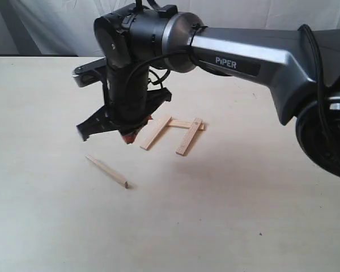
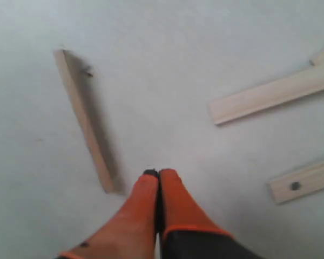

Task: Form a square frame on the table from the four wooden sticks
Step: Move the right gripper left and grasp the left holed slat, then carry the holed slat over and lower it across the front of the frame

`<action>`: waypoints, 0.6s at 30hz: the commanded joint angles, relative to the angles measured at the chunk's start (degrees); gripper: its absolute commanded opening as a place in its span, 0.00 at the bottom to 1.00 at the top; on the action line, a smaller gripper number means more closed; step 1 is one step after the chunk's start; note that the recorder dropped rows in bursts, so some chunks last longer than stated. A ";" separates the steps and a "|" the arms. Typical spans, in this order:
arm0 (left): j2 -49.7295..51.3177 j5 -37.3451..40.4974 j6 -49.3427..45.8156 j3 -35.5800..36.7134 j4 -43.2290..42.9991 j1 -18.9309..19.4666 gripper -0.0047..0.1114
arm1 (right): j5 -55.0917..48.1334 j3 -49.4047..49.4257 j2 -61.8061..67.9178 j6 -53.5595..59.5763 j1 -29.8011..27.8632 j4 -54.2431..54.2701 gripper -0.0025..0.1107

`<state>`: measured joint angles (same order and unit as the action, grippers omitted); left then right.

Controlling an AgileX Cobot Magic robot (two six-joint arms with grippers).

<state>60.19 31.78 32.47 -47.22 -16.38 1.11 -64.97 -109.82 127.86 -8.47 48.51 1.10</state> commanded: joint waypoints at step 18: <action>-0.47 -0.81 -0.10 0.23 0.73 -0.05 0.04 | 7.40 -0.16 3.62 14.42 2.95 9.01 0.34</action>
<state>60.19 31.47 32.47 -47.22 -16.28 1.11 -60.60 -109.82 130.75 5.19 49.99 10.37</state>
